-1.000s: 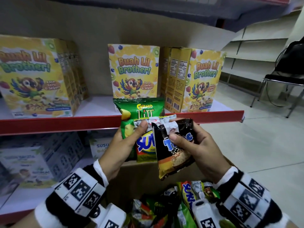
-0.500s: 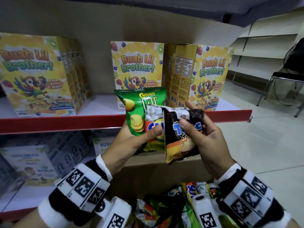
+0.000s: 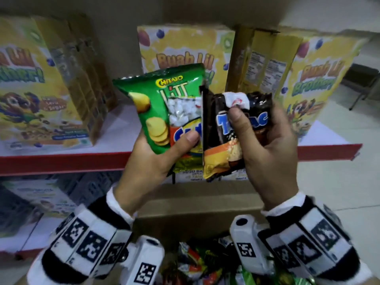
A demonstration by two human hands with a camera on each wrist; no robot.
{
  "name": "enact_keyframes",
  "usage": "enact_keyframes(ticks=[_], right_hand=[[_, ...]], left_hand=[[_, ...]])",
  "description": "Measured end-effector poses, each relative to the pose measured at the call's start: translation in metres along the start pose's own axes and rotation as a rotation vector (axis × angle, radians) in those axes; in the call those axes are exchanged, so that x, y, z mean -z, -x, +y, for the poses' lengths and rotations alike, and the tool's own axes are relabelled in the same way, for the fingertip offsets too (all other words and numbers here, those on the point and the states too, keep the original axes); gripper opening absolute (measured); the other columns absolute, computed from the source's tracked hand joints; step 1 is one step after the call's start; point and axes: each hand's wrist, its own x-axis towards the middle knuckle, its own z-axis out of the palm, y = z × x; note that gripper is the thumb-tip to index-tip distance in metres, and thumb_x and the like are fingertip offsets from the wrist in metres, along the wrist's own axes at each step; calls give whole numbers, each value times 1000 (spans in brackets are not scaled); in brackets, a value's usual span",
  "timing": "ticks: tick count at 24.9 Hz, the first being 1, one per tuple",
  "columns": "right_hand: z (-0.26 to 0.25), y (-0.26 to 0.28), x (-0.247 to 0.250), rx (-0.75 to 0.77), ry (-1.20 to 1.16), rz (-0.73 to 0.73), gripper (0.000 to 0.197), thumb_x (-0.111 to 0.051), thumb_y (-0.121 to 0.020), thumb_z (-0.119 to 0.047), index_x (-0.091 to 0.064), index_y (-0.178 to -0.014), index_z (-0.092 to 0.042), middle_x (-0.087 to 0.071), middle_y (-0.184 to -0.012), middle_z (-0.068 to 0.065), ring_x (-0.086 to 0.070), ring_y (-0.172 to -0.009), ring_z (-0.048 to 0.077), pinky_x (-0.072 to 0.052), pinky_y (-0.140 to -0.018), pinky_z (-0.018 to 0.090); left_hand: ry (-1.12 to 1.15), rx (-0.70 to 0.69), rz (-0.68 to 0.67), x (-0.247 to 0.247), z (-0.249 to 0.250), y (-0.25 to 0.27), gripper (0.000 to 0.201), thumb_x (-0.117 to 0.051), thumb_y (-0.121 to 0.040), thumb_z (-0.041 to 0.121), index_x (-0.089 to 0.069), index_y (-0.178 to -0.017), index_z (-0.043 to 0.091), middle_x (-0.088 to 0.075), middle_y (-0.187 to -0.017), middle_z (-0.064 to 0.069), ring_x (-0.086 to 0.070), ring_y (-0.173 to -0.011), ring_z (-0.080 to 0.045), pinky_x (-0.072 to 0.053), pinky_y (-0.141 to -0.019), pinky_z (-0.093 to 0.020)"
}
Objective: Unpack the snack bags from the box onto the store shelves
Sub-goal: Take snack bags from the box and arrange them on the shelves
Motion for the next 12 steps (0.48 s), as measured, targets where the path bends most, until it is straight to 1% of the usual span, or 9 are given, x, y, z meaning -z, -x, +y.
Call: enact_keyframes(ticks=[2,3,6,7,8,10,11,12], right_hand=[[-20,-17,-8,-50,8,5,20,-64,-86,-33,-57,-104,-24,-69,-91,-8,-68,-86,10,-53,-74,28],[-33,-25,-10,-71,13,4,20,-64,-86,-33,-57,-103,-25,-69,-91,-9,-68,-86,9,-53,-74,28],[-85,-50,-8,-104,50,33,22,-64,-87,-35,-56,-104,-25,-70,-90,-15,-68,-83,4,-51,-72,21],[-105,-60,-6,-114,66,29,23,-64,-86,-36,-56,-105,-24,-70,-90,-15,-68,-83,4,-51,-72,20],[-122,-67,-5,-120,82,20,25,-64,-86,-37,-56,-105,-23,-69,-90,-14,-68,-83,4,-51,-72,20],[-168,-91,-2,-136,116,-8,26,-64,-87,-39,-55,-106,-24,-69,-92,-13,-68,-84,4,-51,-71,20],[-195,-105,0,-138,123,-31,26,-64,-87,-39,-54,-107,-25,-69,-93,-12,-69,-85,5,-52,-71,20],[-219,-116,2,-134,125,-62,26,-64,-87,-40,-54,-107,-26,-69,-93,-12,-69,-85,6,-53,-71,21]], left_hand=[[-48,16,21,1,25,-12,35,-68,-71,34,-62,-101,18,-74,-88,13,-70,-84,-1,-53,-70,-16],[-68,30,23,0,39,-17,28,-67,-72,31,-61,-97,20,-74,-83,17,-69,-81,3,-52,-69,-13],[-105,86,47,-8,92,-31,15,-65,-76,19,-58,-89,19,-70,-73,22,-65,-72,10,-49,-64,-8],[-117,93,42,-12,111,-35,15,-65,-76,19,-58,-89,20,-70,-72,22,-64,-72,10,-49,-66,-8],[-120,105,37,-15,128,-38,18,-68,-75,21,-58,-90,21,-70,-75,20,-64,-75,8,-50,-69,-11],[-97,188,36,-24,177,-49,23,-72,-71,28,-64,-92,25,-71,-82,14,-66,-81,0,-52,-76,-19],[-83,232,25,-27,204,-55,22,-72,-69,30,-70,-91,27,-72,-83,15,-67,-82,0,-53,-76,-19],[-69,267,8,-30,230,-57,20,-73,-69,33,-74,-89,32,-73,-83,17,-67,-82,2,-52,-73,-17]])
